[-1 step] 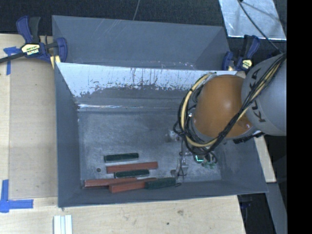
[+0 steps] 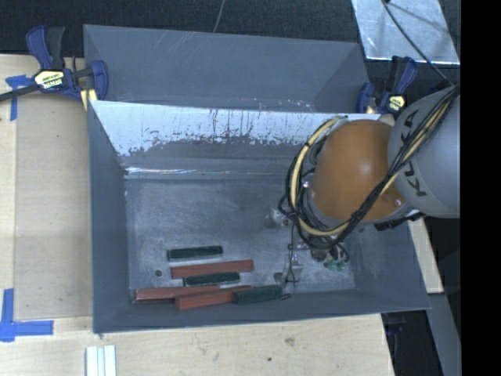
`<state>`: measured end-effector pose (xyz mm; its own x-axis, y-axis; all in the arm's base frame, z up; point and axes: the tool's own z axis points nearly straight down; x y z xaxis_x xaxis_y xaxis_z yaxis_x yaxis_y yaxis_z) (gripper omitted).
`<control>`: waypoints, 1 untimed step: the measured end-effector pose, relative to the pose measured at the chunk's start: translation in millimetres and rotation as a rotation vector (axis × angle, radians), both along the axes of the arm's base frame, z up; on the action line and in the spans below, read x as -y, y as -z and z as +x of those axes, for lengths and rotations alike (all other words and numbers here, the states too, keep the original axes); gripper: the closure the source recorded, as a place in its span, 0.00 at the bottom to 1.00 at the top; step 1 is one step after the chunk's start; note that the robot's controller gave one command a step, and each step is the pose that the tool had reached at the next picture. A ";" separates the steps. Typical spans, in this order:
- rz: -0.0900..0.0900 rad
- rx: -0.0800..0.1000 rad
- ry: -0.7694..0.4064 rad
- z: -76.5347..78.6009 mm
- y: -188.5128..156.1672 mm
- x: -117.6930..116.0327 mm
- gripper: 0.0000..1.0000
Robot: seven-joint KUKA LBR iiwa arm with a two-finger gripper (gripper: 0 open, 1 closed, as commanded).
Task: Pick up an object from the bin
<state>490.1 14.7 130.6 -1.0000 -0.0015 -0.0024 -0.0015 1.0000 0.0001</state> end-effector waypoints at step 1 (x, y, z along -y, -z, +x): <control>-0.002 -0.002 -0.076 2.8 11.1 -34.2 0.00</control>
Offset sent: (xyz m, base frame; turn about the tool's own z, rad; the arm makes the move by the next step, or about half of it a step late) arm 0.0174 0.0729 -0.0542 -0.1418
